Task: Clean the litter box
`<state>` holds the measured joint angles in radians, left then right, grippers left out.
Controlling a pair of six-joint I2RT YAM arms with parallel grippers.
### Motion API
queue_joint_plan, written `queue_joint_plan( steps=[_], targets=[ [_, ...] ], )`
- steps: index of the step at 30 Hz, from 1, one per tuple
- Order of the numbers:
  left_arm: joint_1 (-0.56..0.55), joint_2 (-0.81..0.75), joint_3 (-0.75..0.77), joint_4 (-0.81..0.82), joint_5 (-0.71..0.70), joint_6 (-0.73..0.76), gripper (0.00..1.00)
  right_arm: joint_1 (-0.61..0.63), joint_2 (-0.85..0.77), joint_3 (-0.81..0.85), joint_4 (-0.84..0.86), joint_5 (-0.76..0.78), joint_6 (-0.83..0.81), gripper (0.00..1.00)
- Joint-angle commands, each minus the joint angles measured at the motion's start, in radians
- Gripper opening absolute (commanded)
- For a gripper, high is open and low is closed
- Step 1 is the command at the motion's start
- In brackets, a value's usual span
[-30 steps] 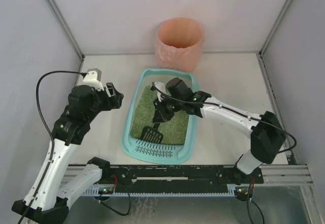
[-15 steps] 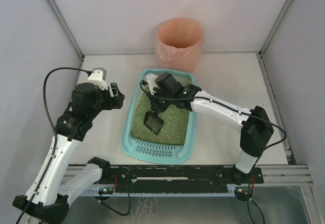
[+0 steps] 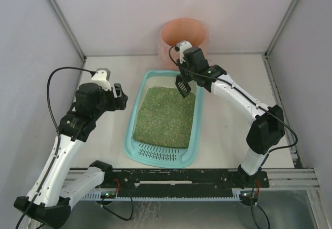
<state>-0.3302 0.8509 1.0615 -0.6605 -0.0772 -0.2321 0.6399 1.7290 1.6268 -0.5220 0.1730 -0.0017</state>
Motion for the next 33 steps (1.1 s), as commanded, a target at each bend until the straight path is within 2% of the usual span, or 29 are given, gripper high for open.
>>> queue_joint_plan(
  steps=[1, 9, 11, 16, 20, 28, 33],
  targets=[
    [0.009, 0.007, -0.006, 0.053, -0.017, 0.02, 0.75, -0.04, -0.075, -0.004, 0.087, -0.157, 0.094, 0.02],
    [0.012, 0.027, -0.018, 0.081, -0.03, -0.008, 0.77, -0.053, -0.165, -0.151, 0.229, -0.426, 0.256, 0.1],
    [0.013, 0.03, -0.021, 0.091, -0.03, -0.014, 0.77, -0.047, -0.182, -0.187, 0.245, -0.44, 0.3, 0.11],
    [0.013, 0.041, -0.013, 0.099, -0.031, -0.016, 0.77, -0.002, -0.205, -0.216, 0.142, -0.239, 0.36, 0.16],
    [0.013, 0.049, -0.01, 0.097, -0.021, -0.015, 0.77, 0.014, -0.239, -0.255, 0.086, -0.147, 0.4, 0.2],
    [0.014, 0.055, -0.026, 0.098, -0.016, -0.022, 0.77, 0.027, -0.295, -0.321, 0.03, -0.1, 0.382, 0.34],
    [0.015, 0.058, -0.023, 0.103, -0.037, -0.027, 0.77, -0.023, -0.356, -0.338, 0.03, -0.05, 0.368, 0.39]
  ],
)
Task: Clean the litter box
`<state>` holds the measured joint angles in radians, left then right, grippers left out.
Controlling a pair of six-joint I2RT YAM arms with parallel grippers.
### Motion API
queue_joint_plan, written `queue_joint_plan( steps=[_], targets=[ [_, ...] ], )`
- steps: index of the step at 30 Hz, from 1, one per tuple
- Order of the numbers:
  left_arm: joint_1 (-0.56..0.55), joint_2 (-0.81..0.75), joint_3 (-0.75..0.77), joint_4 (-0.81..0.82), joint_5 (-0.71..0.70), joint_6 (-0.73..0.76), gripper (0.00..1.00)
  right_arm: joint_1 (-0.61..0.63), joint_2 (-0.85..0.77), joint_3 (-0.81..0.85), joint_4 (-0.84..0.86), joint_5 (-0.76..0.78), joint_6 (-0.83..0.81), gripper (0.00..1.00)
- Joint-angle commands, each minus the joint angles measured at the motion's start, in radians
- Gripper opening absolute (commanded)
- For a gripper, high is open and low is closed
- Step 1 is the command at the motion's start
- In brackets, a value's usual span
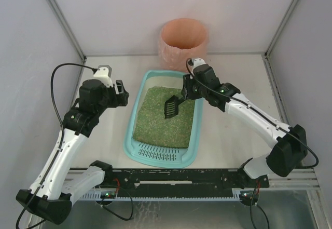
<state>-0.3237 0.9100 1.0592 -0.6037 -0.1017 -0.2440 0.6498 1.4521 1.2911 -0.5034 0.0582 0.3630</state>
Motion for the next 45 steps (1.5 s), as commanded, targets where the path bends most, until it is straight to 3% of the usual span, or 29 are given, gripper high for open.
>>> queue_joint_plan(
  steps=[1, 7, 10, 14, 15, 18, 21, 26, 29, 31, 38, 45],
  targets=[
    [0.009, 0.0, -0.02, 0.048, -0.018, -0.016, 0.77, -0.046, -0.094, -0.008, 0.008, 0.069, -0.003, 0.39],
    [0.008, -0.007, -0.03, 0.058, -0.062, -0.024, 0.78, -0.144, -0.212, -0.056, -0.07, 0.157, -0.033, 0.42],
    [0.008, -0.014, -0.036, 0.064, -0.1, -0.038, 0.8, -0.231, -0.247, -0.09, -0.073, 0.187, -0.033, 0.52],
    [0.008, -0.03, -0.031, 0.059, -0.207, -0.076, 0.87, -0.363, -0.25, -0.09, -0.027, 0.13, -0.005, 0.55],
    [0.008, -0.038, -0.033, 0.057, -0.244, -0.088, 0.89, -0.399, -0.251, -0.09, -0.016, 0.1, 0.032, 0.58],
    [0.011, -0.07, -0.045, 0.052, -0.33, -0.133, 0.98, -0.475, -0.25, -0.098, 0.017, 0.046, 0.092, 0.79],
    [0.019, -0.082, -0.027, 0.004, -0.356, -0.198, 1.0, -0.489, -0.27, -0.12, 0.055, 0.048, 0.088, 0.85],
    [0.025, -0.014, 0.076, -0.119, -0.272, -0.227, 1.0, -0.49, -0.312, -0.17, 0.087, 0.058, 0.1, 0.87],
    [0.026, 0.045, 0.158, -0.271, -0.414, -0.369, 1.0, -0.491, -0.335, -0.2, 0.104, 0.077, 0.106, 0.87],
    [0.026, 0.065, 0.192, -0.325, -0.483, -0.385, 1.0, -0.494, -0.347, -0.208, 0.103, 0.1, 0.107, 0.88],
    [0.025, 0.047, 0.186, -0.31, -0.487, -0.332, 1.0, -0.513, -0.376, -0.222, 0.095, 0.124, 0.097, 0.88],
    [0.026, -0.046, 0.107, -0.157, -0.403, -0.241, 1.0, -0.513, -0.404, -0.242, 0.091, 0.109, 0.101, 0.9]
  ],
)
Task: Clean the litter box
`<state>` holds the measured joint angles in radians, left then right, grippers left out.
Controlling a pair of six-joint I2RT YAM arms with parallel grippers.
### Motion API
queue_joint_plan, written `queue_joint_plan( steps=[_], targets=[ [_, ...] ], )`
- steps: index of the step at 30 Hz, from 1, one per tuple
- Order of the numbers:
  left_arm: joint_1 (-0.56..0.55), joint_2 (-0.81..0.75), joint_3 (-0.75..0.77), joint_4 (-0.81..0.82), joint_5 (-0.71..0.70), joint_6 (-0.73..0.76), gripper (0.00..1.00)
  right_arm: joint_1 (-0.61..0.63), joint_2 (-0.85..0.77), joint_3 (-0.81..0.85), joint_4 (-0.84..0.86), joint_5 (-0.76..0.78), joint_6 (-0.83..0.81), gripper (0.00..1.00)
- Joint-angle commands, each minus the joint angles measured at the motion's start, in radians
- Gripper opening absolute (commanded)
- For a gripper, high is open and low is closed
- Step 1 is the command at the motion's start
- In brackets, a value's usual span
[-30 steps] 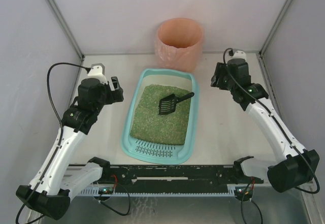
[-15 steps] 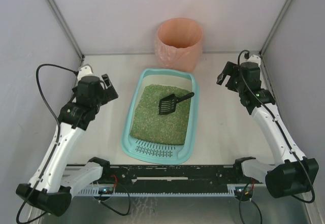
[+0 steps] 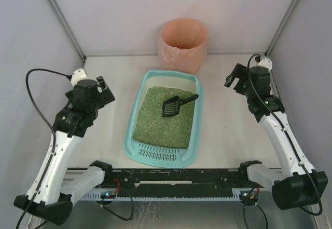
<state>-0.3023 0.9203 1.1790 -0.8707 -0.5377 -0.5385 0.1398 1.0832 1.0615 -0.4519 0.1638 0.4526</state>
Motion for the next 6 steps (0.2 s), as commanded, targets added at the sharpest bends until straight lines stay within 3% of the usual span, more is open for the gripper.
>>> queue_joint_plan(
  steps=[1, 6],
  targets=[
    [0.003, -0.055, -0.012, 0.111, 0.043, 0.064, 1.0, -0.003, -0.039, -0.017, 0.039, 0.002, 0.01, 0.9],
    [0.003, -0.047, -0.005, 0.1, 0.032, 0.048, 1.0, -0.003, -0.051, -0.028, 0.032, 0.003, 0.01, 0.9]
  ],
)
